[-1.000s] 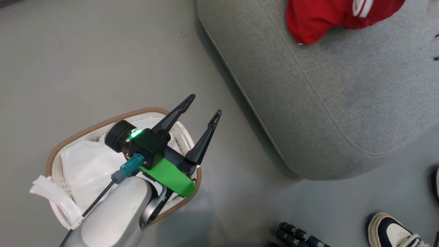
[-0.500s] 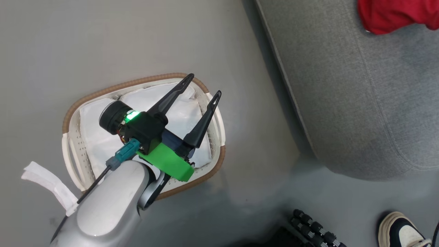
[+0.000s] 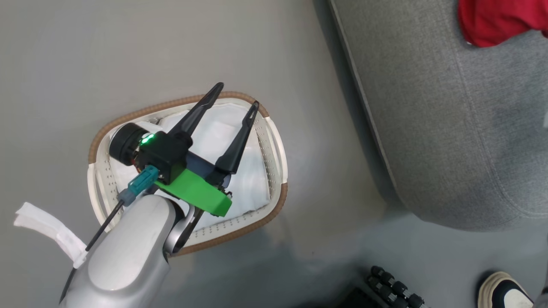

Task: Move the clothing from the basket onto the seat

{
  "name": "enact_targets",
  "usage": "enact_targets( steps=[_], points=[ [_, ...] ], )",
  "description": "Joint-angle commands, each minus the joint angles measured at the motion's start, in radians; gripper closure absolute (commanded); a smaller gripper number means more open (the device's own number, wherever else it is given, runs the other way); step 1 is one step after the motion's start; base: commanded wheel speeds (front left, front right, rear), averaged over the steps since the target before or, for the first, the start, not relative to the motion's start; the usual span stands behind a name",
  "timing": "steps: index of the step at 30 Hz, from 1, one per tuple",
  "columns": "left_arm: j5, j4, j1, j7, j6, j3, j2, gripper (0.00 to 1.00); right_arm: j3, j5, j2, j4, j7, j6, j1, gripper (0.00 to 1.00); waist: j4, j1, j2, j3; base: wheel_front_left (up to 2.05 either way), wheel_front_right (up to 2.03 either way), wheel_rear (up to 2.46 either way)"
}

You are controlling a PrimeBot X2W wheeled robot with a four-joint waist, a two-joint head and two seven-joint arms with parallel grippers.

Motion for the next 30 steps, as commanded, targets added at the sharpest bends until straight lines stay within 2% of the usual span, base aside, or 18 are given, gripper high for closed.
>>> enact_targets(
  steps=[1, 6, 14, 23, 30],
  points=[
    [0.004, 0.009, 0.023, 0.001, -0.002, 0.015, -0.002, 0.00, 0.022, 0.012, 0.009, -0.023, -0.001, -0.001, 0.044, 0.00, -0.004, -0.0001, -0.0001, -0.042, 0.00, 0.00, 0.00],
    [0.044, 0.044, 0.059, 0.001, -0.002, 0.115, -0.040, 0.00, 0.113, 0.048, 0.029, -0.103, -0.001, -0.001, 0.166, 0.00, 0.026, -0.0001, -0.0001, -0.108, 0.00, 0.00, 0.00],
    [0.120, 0.078, 0.140, 0.001, -0.002, 0.270, -0.115, 0.00, 0.223, 0.119, 0.088, -0.184, -0.001, -0.001, 0.252, 0.00, 0.112, -0.0001, -0.0001, -0.197, 0.00, 0.00, 0.00],
    [0.210, 0.105, 0.228, 0.001, 0.000, 0.437, -0.188, 0.00, 0.367, 0.138, 0.117, -0.187, -0.001, -0.001, 0.271, 0.00, 0.216, -0.0001, -0.0001, -0.280, 0.00, 0.00, 0.00],
    [0.256, 0.123, 0.274, 0.001, -0.001, 0.534, -0.215, 0.00, 0.464, 0.147, 0.139, -0.177, -0.001, -0.001, 0.279, 0.00, 0.268, -0.0001, -0.0001, -0.338, 0.00, 0.00, 0.00]
  ],
)
